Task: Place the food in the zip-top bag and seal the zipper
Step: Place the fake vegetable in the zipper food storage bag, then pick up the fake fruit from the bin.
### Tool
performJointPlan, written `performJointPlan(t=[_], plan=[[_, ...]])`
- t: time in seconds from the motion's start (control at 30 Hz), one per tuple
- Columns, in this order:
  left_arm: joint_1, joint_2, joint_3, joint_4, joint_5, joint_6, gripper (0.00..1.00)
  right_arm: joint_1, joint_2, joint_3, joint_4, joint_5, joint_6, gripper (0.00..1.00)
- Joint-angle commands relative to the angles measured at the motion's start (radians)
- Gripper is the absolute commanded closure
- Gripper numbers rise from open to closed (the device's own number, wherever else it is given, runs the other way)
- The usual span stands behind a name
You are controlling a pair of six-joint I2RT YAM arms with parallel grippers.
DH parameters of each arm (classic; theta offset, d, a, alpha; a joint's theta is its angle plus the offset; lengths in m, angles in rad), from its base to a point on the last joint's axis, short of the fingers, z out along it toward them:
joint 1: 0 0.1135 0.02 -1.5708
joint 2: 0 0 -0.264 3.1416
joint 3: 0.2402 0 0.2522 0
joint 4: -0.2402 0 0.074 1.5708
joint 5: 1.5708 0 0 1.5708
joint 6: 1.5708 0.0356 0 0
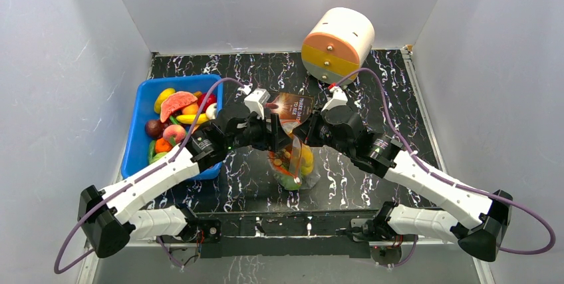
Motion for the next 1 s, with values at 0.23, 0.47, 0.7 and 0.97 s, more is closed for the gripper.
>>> performJointPlan(t=[0.23, 0.47, 0.7, 0.97], plan=[[-0.007, -0.095, 0.056, -0.051, -0.093, 0.03, 0.28, 0.004, -0.031, 0.067, 0.062, 0.029, -0.02, 1.0], [-0.007, -0.134, 0.122, -0.248, -0.318, 0.118, 0.28, 0.004, -0.052, 0.06, 0.035, 0.05, -0.026, 1.0], [-0.005, -0.211, 0.134, -0.362, -0.548, 0.172, 0.19, 0.005, -0.061, 0.046, 0.036, 0.049, -0.026, 1.0], [0.018, -0.215, 0.123, -0.467, -0.728, 0.133, 0.13, 0.005, -0.065, 0.031, 0.044, 0.041, -0.024, 1.0]])
